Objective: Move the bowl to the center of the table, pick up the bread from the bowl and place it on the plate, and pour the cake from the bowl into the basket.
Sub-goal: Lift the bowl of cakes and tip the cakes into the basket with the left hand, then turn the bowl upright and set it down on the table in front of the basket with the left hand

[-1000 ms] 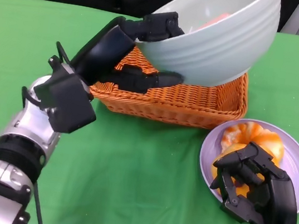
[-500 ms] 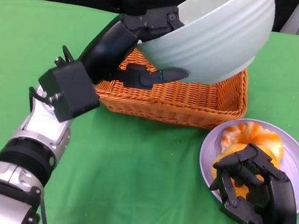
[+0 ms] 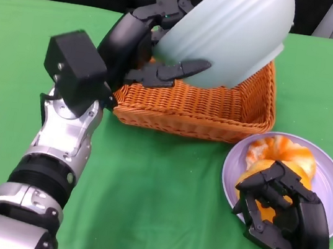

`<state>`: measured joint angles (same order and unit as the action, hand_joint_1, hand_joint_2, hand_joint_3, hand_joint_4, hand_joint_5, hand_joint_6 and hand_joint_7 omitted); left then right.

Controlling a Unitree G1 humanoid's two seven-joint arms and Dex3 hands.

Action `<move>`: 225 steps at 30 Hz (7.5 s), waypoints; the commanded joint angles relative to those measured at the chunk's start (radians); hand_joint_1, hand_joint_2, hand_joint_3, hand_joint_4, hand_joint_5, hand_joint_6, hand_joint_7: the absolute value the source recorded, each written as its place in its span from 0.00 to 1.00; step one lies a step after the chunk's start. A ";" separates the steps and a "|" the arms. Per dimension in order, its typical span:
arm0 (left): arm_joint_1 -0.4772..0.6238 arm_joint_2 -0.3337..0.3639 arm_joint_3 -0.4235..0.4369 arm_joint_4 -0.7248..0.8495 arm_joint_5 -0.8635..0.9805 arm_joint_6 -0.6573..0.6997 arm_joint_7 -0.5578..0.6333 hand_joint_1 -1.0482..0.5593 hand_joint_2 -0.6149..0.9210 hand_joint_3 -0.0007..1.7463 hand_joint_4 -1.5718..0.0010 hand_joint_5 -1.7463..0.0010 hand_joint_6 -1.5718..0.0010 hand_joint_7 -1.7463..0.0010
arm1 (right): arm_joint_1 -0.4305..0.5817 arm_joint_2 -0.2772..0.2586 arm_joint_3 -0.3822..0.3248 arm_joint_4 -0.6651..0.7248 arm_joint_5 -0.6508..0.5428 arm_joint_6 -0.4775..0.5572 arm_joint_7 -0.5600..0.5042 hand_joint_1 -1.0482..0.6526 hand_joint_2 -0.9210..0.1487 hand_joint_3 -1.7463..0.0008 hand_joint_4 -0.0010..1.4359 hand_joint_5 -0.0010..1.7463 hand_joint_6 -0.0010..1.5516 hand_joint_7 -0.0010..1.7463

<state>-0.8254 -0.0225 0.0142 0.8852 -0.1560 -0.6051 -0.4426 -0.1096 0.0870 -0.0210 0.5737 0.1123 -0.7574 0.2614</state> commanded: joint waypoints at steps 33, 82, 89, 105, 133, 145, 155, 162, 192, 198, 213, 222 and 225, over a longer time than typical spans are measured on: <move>-0.066 -0.070 0.263 -0.148 -0.358 0.755 -0.039 0.57 0.97 0.41 0.57 0.15 0.60 0.18 | -0.004 -0.005 -0.007 0.043 -0.015 -0.037 -0.021 0.55 0.24 0.50 0.51 0.94 0.42 0.78; -0.052 -0.064 0.281 -0.179 -0.353 0.767 -0.031 0.55 1.00 0.35 0.57 0.14 0.60 0.19 | -0.009 -0.009 -0.005 0.063 -0.013 -0.056 -0.015 0.57 0.23 0.49 0.51 0.93 0.42 0.77; -0.034 -0.028 0.204 -0.142 -0.222 0.498 -0.113 0.55 0.91 0.45 0.55 0.16 0.54 0.23 | -0.015 -0.009 -0.006 0.075 -0.021 -0.071 -0.026 0.57 0.24 0.49 0.52 0.92 0.42 0.77; 0.007 0.085 0.124 0.033 0.029 -0.268 -0.090 0.54 1.00 0.27 0.64 0.05 0.60 0.20 | -0.011 -0.013 -0.009 0.056 -0.008 -0.055 -0.021 0.55 0.22 0.50 0.50 0.93 0.41 0.78; 0.128 0.401 -0.077 0.064 1.075 -0.638 1.151 0.62 0.85 0.50 0.60 0.16 0.59 0.21 | 0.013 0.032 -0.016 -0.067 0.169 -0.030 0.105 0.58 0.30 0.41 0.50 0.96 0.43 0.78; 0.150 0.569 -0.410 0.085 1.377 -0.500 1.814 0.59 0.88 0.51 0.59 0.21 0.60 0.25 | 0.014 0.034 -0.026 -0.101 0.209 0.015 0.125 0.58 0.33 0.38 0.50 0.97 0.44 0.77; 0.183 0.627 -0.609 0.114 1.422 -0.419 2.053 0.60 0.95 0.38 0.61 0.19 0.65 0.24 | 0.015 0.031 -0.037 -0.128 0.199 0.042 0.115 0.57 0.31 0.40 0.49 0.96 0.43 0.77; 0.247 0.656 -0.661 0.076 1.420 -0.395 2.057 0.59 1.00 0.30 0.60 0.18 0.62 0.28 | 0.016 0.028 -0.044 -0.144 0.175 0.057 0.099 0.58 0.29 0.42 0.49 0.97 0.43 0.77; 0.380 0.717 -0.765 -0.041 1.525 -0.374 2.057 0.61 1.00 0.18 0.66 0.15 0.64 0.22 | 0.029 0.021 -0.054 -0.186 0.198 0.118 0.117 0.57 0.26 0.45 0.50 0.95 0.44 0.75; 0.383 0.711 -0.804 -0.022 1.544 -0.356 2.057 0.59 1.00 0.14 0.67 0.16 0.68 0.20 | 0.034 0.028 -0.054 -0.195 0.202 0.125 0.112 0.57 0.27 0.45 0.51 0.95 0.45 0.75; 0.323 0.646 -0.905 0.126 1.548 -0.300 2.057 0.52 1.00 0.17 0.68 0.17 0.56 0.43 | 0.045 0.032 -0.048 -0.209 0.199 0.130 0.109 0.56 0.26 0.46 0.50 0.96 0.44 0.76; 0.308 0.621 -0.925 0.154 1.542 -0.266 2.057 0.54 1.00 0.18 0.69 0.15 0.59 0.39 | 0.044 0.031 -0.050 -0.202 0.211 0.124 0.126 0.57 0.26 0.46 0.49 0.96 0.44 0.75; 0.307 0.619 -0.920 0.150 1.535 -0.263 2.057 0.50 1.00 0.13 0.66 0.22 0.57 0.46 | 0.041 0.033 -0.052 -0.195 0.206 0.120 0.122 0.57 0.27 0.45 0.49 0.96 0.44 0.75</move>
<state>-0.5076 0.5908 -0.9041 1.0322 1.3947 -0.8815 1.5258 -0.0720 0.1212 -0.0641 0.3800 0.3105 -0.6311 0.3853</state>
